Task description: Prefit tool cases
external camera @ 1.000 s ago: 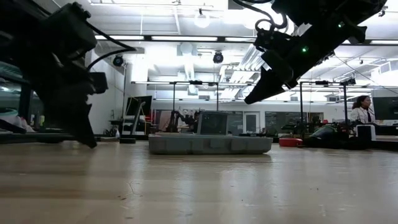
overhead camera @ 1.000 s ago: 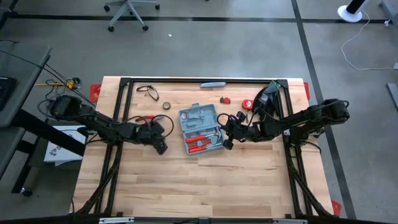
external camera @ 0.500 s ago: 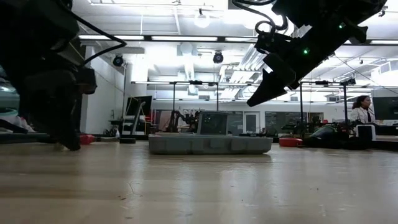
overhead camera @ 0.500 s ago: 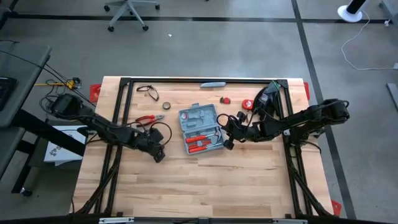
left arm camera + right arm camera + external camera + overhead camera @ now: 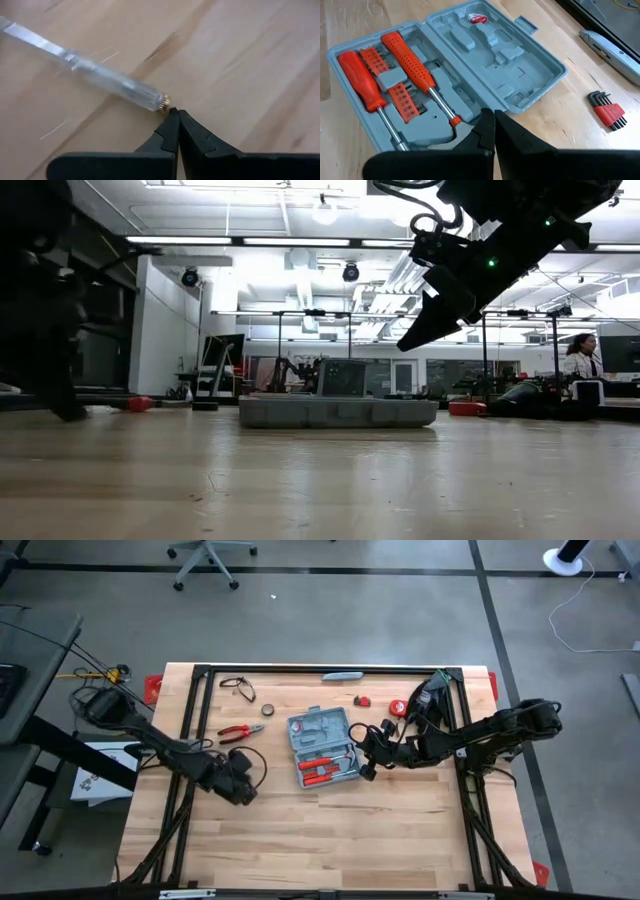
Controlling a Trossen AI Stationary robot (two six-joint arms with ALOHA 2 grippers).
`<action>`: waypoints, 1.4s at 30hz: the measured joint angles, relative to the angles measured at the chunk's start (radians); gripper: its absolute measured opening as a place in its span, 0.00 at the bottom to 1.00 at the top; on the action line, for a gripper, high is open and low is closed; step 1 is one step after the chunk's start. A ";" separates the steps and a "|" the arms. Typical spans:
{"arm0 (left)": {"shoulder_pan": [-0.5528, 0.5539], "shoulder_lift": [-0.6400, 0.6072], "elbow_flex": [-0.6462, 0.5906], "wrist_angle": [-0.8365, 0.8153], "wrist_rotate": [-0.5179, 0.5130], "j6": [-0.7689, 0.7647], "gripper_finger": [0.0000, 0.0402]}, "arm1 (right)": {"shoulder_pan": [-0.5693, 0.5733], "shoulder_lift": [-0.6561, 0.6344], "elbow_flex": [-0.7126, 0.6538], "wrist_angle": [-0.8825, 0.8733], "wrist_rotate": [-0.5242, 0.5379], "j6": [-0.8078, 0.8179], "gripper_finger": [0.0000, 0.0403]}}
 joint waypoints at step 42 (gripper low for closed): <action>-0.046 -0.001 0.096 -0.387 -0.210 -0.395 0.33 | -0.038 0.001 0.000 -0.011 0.051 -0.040 0.00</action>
